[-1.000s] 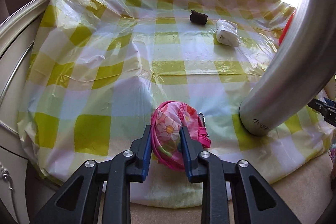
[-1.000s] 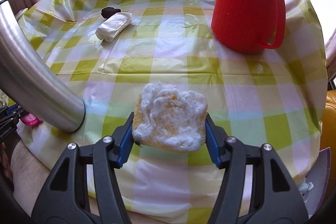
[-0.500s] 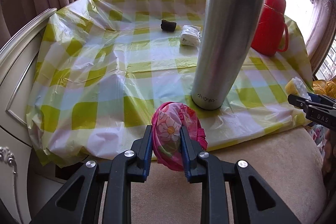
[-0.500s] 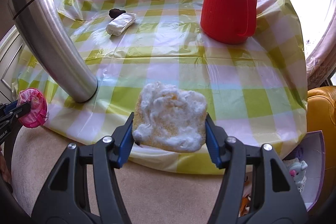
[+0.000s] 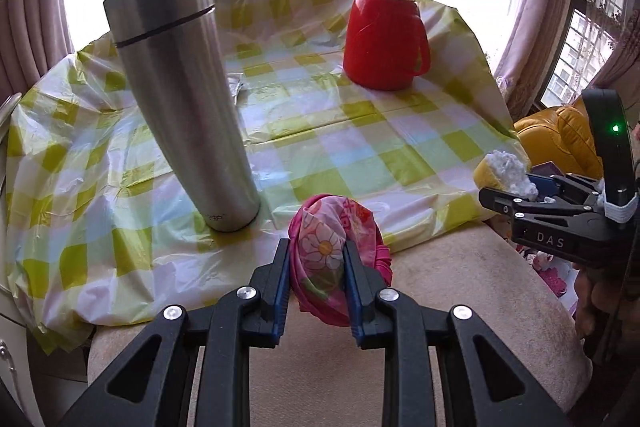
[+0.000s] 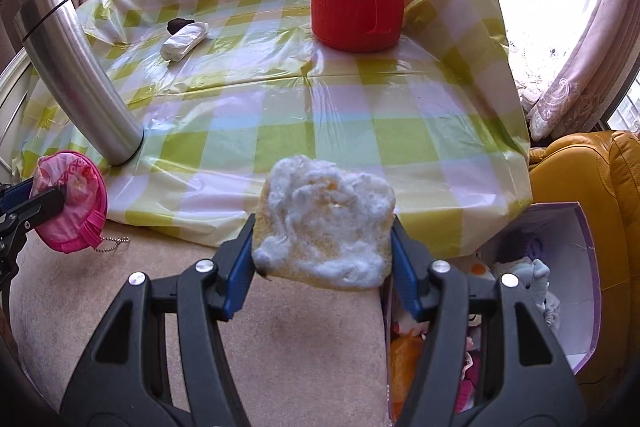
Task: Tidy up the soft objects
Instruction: 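Carry the sponge and pink pouch to the white box and open both tools, then move both open tools back over the table toward the white packet and brown sock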
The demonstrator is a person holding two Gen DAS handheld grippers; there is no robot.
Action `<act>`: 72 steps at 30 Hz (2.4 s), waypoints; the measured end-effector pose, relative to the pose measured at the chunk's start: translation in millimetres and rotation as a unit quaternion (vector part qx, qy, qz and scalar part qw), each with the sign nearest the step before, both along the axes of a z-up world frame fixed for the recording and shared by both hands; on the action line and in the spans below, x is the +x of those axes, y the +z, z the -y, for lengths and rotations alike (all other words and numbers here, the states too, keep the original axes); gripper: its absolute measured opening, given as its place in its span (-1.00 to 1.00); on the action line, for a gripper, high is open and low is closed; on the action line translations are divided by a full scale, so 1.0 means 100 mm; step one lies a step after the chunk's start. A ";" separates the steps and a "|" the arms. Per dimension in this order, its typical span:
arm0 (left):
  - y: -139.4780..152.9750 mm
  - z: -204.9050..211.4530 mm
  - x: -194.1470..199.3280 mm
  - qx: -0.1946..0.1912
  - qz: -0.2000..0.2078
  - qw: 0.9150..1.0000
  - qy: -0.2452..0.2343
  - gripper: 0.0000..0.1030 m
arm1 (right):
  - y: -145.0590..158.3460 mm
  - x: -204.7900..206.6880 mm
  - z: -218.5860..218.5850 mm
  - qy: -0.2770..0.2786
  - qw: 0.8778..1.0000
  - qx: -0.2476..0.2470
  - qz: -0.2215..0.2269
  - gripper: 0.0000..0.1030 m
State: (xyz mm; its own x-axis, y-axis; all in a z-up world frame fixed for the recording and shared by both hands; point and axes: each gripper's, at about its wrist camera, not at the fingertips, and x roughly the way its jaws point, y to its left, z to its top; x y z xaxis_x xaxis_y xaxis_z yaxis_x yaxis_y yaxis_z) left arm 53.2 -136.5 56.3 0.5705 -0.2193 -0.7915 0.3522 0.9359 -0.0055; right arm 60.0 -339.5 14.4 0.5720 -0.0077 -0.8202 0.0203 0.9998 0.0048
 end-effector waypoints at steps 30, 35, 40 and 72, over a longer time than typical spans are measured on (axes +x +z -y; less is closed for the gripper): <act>-0.08 2.20 -0.42 -0.036 -0.039 0.973 -0.223 0.30 | 0.15 -0.86 1.79 -0.202 0.978 -0.046 -0.016 0.45; -0.12 1.98 -0.33 -0.021 -0.040 0.982 -0.182 0.35 | 0.09 -0.81 1.75 -0.197 0.980 -0.032 -0.023 0.52; -0.16 1.51 -0.21 0.005 -0.028 0.993 -0.116 0.35 | 0.03 -0.70 1.52 -0.168 0.985 -0.026 -0.031 0.52; -0.29 -1.04 0.03 0.025 -0.020 0.981 0.191 0.35 | 0.03 0.09 -0.22 0.015 0.999 -0.034 -0.035 0.52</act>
